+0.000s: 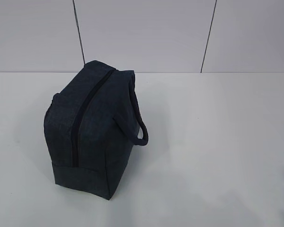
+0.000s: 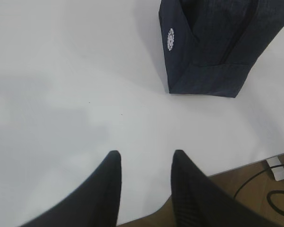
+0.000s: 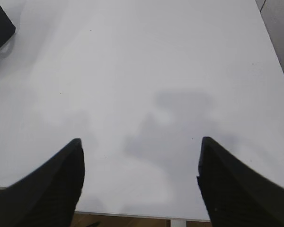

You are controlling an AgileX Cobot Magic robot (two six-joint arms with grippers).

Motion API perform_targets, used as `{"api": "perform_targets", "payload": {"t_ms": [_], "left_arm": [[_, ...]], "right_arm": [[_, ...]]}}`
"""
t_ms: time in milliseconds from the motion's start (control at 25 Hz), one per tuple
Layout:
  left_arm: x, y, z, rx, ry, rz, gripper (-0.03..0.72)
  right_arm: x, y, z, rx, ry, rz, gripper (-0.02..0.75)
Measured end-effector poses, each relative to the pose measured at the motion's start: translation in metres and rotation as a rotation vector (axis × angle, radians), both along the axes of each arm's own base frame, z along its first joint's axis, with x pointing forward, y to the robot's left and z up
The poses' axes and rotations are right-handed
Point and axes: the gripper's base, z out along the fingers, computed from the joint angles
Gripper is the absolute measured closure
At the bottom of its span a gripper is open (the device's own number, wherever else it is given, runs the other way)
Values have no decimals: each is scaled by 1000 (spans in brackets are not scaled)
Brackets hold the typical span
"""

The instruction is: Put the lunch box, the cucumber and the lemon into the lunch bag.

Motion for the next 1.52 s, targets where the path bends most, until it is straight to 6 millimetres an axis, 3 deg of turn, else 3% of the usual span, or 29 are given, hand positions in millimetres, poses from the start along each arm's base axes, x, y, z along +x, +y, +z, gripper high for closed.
{"api": "perform_targets", "payload": {"t_ms": [520,1040,1200,1520], "left_arm": [[0,0,0,0,0,8,447],[-17,7,1,-23,-117,299,447],[-27,7,1,-32,-180,317,447],[-27,9,0,-12,-183,328,447]], "right_arm": [[0,0,0,-1,0,0,157],[0,0,0,0,-1,0,157],[0,0,0,0,-1,0,157],[0,0,0,-2,-2,-1,157]]}}
